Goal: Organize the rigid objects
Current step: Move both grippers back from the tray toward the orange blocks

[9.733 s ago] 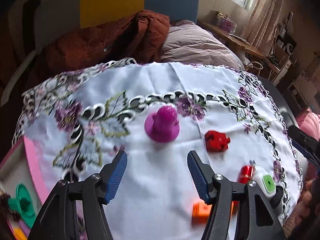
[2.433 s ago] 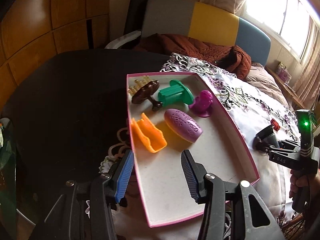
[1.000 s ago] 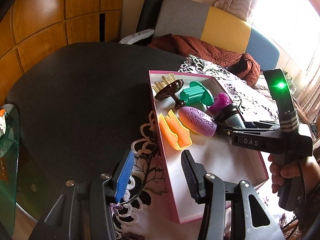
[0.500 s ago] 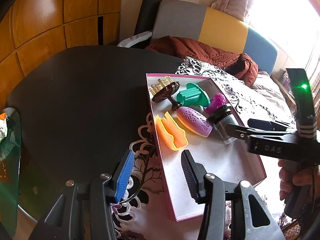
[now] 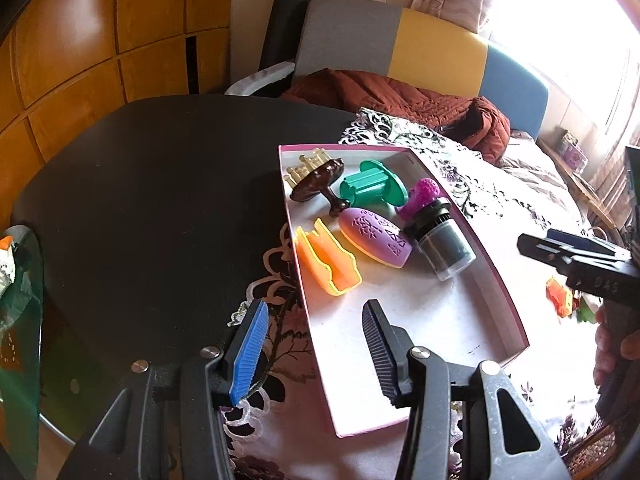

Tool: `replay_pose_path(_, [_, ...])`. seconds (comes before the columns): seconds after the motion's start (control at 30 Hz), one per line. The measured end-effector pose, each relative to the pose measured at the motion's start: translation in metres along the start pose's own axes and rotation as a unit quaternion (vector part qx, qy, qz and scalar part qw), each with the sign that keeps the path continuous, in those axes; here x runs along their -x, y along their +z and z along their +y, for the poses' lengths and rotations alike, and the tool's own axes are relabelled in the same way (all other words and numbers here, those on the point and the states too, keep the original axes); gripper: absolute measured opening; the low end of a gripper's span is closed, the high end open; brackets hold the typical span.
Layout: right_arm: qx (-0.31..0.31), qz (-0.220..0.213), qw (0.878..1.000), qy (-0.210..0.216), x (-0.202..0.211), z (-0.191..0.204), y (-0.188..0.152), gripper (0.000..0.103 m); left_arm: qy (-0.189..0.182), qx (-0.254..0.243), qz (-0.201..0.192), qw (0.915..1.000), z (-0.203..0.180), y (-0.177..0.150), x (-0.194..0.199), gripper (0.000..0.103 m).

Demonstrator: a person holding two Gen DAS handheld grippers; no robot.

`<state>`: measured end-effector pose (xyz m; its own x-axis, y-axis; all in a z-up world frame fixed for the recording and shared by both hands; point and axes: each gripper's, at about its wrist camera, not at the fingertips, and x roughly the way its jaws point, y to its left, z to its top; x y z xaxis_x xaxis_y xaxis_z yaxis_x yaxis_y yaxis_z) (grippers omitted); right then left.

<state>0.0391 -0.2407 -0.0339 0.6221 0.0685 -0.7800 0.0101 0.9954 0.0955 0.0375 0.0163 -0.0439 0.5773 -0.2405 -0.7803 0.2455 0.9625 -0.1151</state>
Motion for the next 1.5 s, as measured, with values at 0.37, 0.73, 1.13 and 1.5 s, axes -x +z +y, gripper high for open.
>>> replay_pose_path(0.37, [-0.086,-0.038,0.990,-0.110,0.037,-0.107,-0.011,0.090,0.000,-0.027,0.003,0.9996,-0.018,-0.001,0.000,0.050])
replay_pose_path(0.73, [-0.298,-0.053,0.929,-0.215,0.061,-0.248,-0.055,0.093,-0.007,-0.097,-0.011,0.9952,-0.066,0.006,0.003,0.050])
replay_pose_path(1.13, [-0.357,-0.055,0.909,-0.206,0.067,-0.265,-0.067,0.097,-0.052,-0.163,-0.001,0.9852,-0.132,0.008,-0.006,0.050])
replay_pose_path(1.5, [-0.369,-0.058,0.904,-0.208,0.071,-0.269,-0.069,0.098,-0.091,-0.184,0.031,0.9783,-0.178,0.006,-0.018,0.050])
